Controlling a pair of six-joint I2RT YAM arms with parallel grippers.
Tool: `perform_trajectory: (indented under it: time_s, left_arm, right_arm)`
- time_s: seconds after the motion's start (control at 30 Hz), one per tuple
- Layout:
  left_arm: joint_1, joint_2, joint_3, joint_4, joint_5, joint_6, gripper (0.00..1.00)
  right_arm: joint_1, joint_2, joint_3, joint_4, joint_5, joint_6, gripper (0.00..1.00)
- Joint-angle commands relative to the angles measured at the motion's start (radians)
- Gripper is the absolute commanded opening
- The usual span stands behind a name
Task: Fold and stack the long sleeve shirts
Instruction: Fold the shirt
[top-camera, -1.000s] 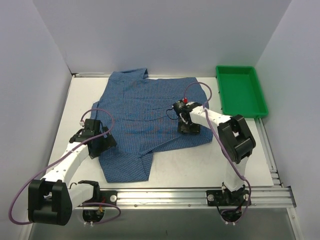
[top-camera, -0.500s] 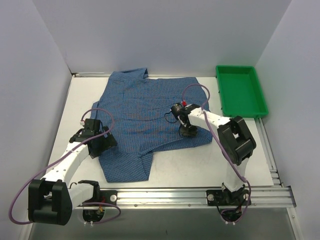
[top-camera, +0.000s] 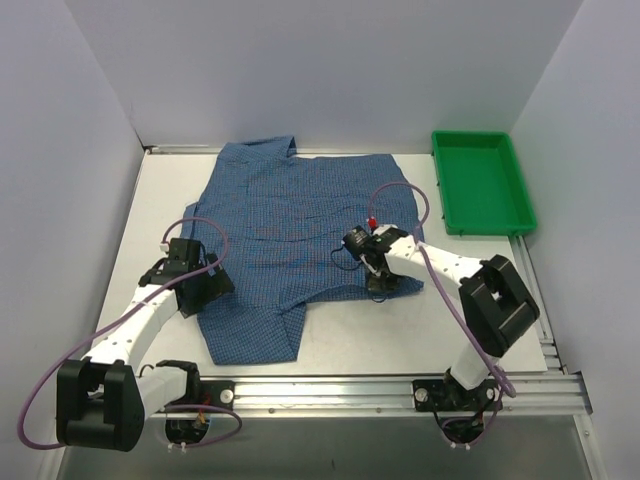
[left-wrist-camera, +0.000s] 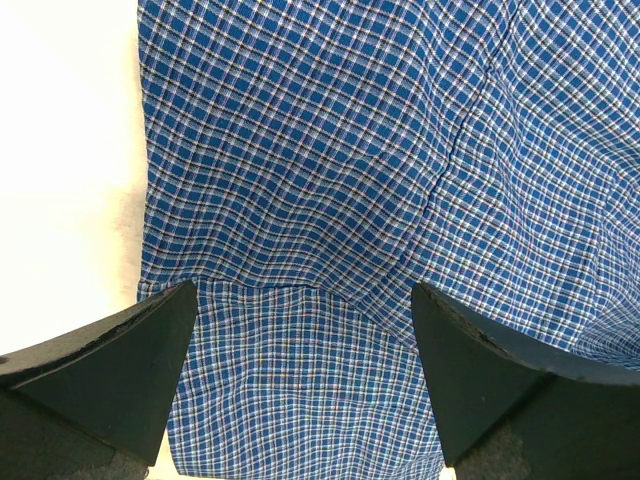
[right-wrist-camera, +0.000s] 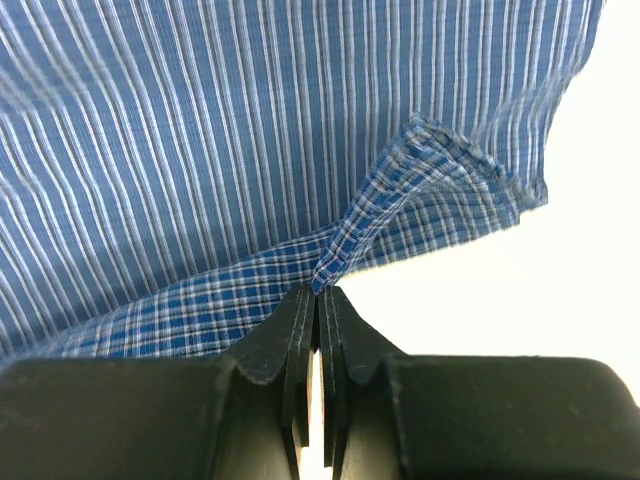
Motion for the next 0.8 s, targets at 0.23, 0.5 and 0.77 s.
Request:
perform_trajectory:
  time_s: [0.23, 0.5, 0.77]
  left_arm:
    - [0.017, -0.017, -0.010, -0.016, -0.040, -0.040, 0.97]
    - [0.026, 0.000, -0.046, -0.021, -0.041, -0.084, 0.97]
    - [0.032, 0.022, -0.050, -0.021, -0.040, -0.089, 0.97]
  right_arm:
    - [0.055, -0.137, -0.213, 0.001, -0.025, 0.186, 0.08]
    - [-0.047, -0.265, -0.338, 0.087, -0.072, 0.214, 0.31]
    - [-0.224, -0.404, -0.517, 0.191, -0.163, 0.251, 0.33]
